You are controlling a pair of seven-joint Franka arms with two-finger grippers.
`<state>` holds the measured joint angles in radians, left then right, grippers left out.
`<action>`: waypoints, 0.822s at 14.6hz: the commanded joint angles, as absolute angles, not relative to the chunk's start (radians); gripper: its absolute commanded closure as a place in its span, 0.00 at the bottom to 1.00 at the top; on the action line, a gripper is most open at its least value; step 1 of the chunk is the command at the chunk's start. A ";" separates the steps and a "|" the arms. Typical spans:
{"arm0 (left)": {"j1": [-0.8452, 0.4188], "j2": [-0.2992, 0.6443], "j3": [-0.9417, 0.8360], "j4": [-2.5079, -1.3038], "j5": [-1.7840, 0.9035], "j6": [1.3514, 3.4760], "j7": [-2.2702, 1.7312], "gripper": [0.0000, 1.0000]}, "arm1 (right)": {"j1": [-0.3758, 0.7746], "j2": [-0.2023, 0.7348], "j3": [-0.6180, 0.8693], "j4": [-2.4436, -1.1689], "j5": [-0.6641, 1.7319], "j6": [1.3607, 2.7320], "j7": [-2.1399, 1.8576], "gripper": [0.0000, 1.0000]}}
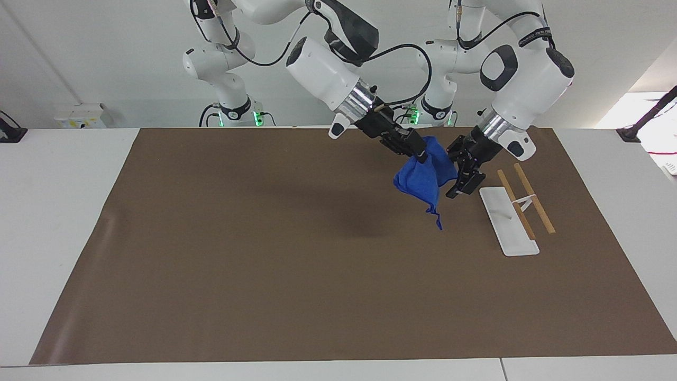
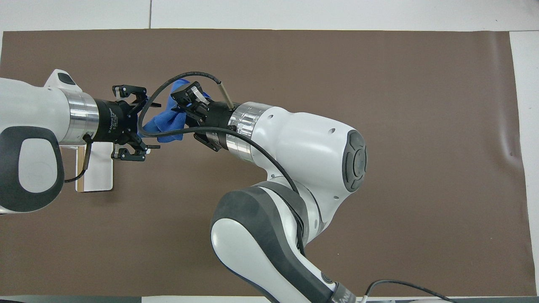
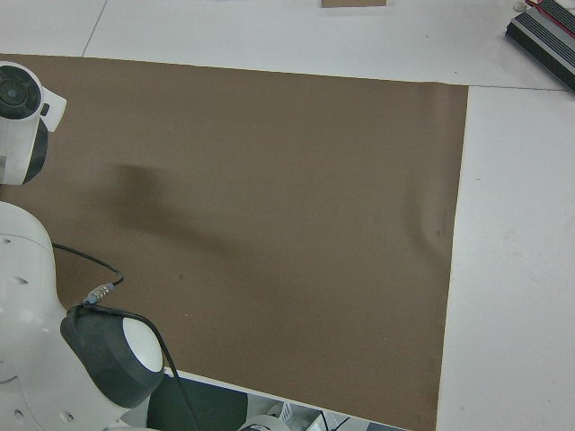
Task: Right arm passes towel to left arm to hang
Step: 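Grasp the towel with the left gripper next to the right gripper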
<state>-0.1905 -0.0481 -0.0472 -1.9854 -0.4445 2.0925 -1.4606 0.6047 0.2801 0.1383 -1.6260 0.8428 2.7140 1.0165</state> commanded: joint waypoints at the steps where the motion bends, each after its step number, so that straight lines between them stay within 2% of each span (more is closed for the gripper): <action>1: -0.210 -0.068 -0.043 -2.019 -0.466 2.126 -1.494 0.92 | 0.603 0.296 0.141 -1.601 0.850 2.721 1.026 1.00; 2: -0.210 -0.067 -0.043 -2.017 -0.475 2.128 -1.494 1.00 | 0.603 0.296 0.141 -1.601 0.851 2.721 1.026 1.00; 9: -0.192 -0.064 -0.029 -1.950 -0.459 2.123 -1.489 1.00 | 0.592 0.296 0.141 -1.603 0.848 2.720 1.019 1.00; 12: -0.192 -0.072 -0.026 -1.947 -0.292 2.128 -1.477 1.00 | 0.583 0.296 0.140 -1.608 0.842 2.718 0.994 1.00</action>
<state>-0.1905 -0.0563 -0.0326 -1.9446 -0.3744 2.1221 -1.4797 0.5952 0.2835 0.1353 -1.6236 0.8424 2.7140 1.0155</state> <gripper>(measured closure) 0.978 0.846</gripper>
